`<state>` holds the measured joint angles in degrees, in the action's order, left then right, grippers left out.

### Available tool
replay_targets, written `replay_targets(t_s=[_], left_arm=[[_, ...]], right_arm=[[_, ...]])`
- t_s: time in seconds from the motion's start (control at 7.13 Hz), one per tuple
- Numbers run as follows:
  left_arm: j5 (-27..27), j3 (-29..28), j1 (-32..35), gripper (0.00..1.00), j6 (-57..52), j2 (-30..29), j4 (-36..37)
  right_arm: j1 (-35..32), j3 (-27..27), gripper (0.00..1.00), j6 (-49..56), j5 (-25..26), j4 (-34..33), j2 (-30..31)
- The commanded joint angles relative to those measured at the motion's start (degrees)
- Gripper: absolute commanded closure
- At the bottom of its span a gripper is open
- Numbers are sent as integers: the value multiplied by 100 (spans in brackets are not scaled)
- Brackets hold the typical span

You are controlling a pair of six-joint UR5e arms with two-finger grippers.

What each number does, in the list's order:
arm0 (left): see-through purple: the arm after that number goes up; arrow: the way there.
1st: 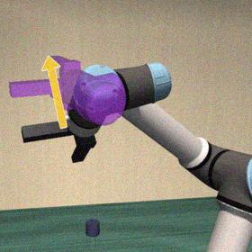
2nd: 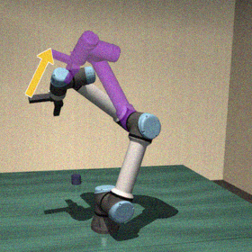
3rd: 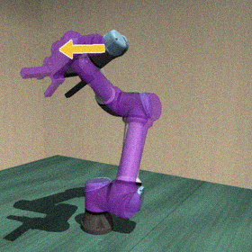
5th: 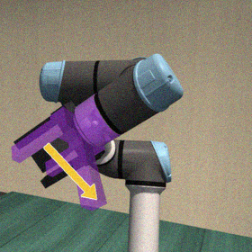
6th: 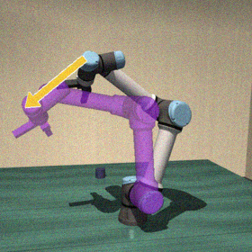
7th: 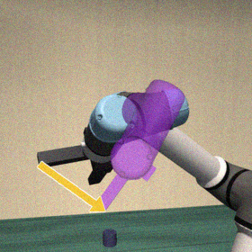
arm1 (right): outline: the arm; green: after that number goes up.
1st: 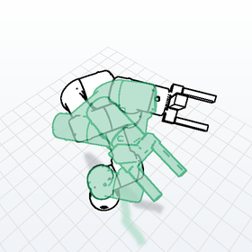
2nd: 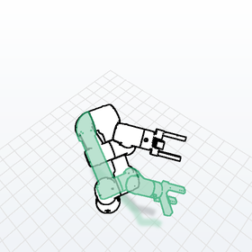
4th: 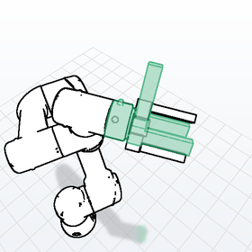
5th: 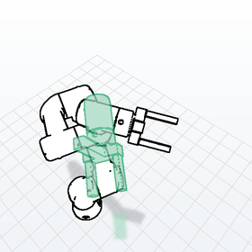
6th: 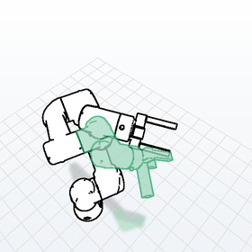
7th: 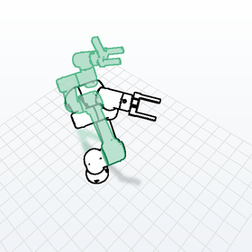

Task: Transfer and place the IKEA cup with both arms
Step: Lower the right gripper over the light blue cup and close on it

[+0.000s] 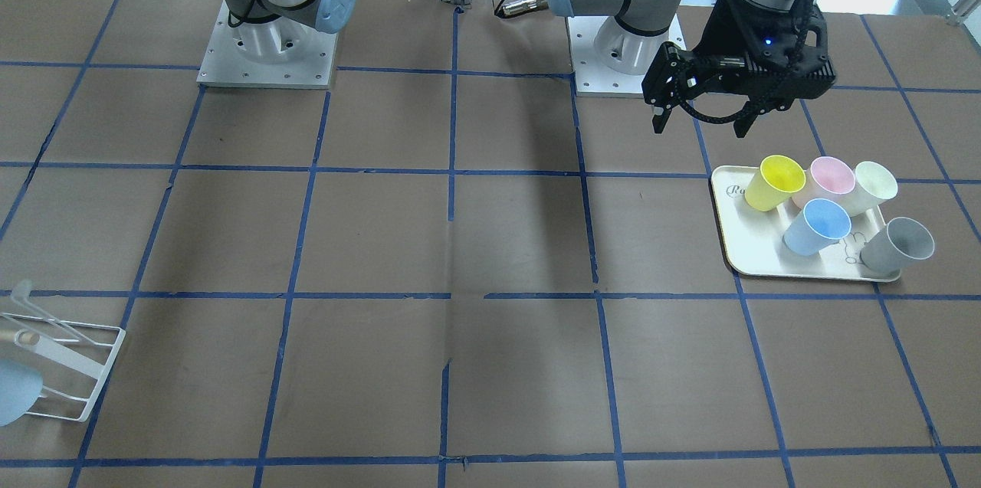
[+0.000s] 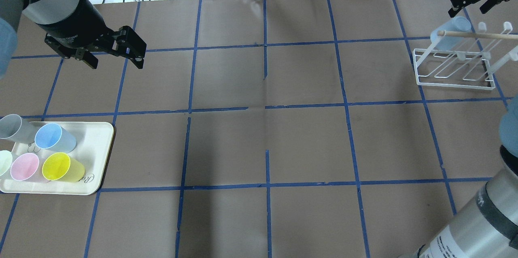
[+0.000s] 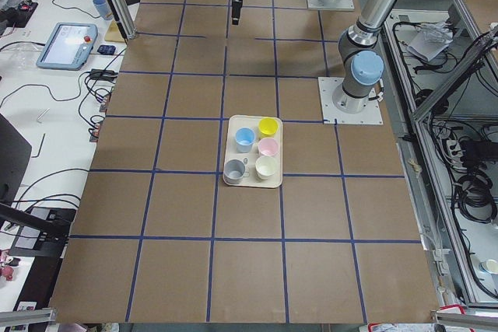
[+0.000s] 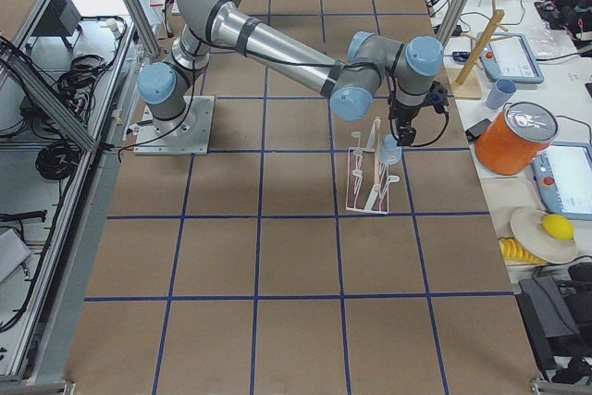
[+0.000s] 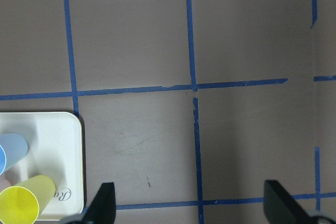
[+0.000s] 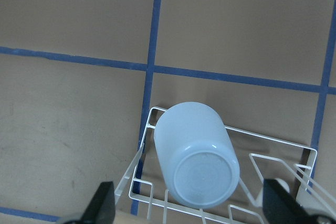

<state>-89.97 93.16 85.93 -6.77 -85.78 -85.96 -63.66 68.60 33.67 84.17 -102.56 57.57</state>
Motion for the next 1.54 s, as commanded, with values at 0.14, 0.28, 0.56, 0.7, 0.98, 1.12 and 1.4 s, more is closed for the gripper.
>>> replay_targets(t_s=[0.14, 0.28, 0.56, 0.7, 0.98, 1.12, 1.4], left_arm=[[-3, 0, -6, 0, 0, 0, 0], [-3, 0, -6, 0, 0, 0, 0], [-3, 0, -6, 0, 0, 0, 0], [-3, 0, -6, 0, -9, 0, 0], [-3, 0, -6, 0, -9, 0, 0], [-3, 0, 3, 0, -9, 0, 0], [-3, 0, 3, 0, -9, 0, 0]], right_arm=[[11, 74, 0, -10, 29, 8, -202], [11, 66, 0, -10, 64, 25, -229], [11, 22, 1, -10, 30, 78, -229], [11, 65, 7, -10, 29, 95, -237], [11, 66, 8, -1, 38, 69, -272], [11, 22, 11, -1, 38, 78, -299], [11, 13, 32, -1, 29, 87, -299]])
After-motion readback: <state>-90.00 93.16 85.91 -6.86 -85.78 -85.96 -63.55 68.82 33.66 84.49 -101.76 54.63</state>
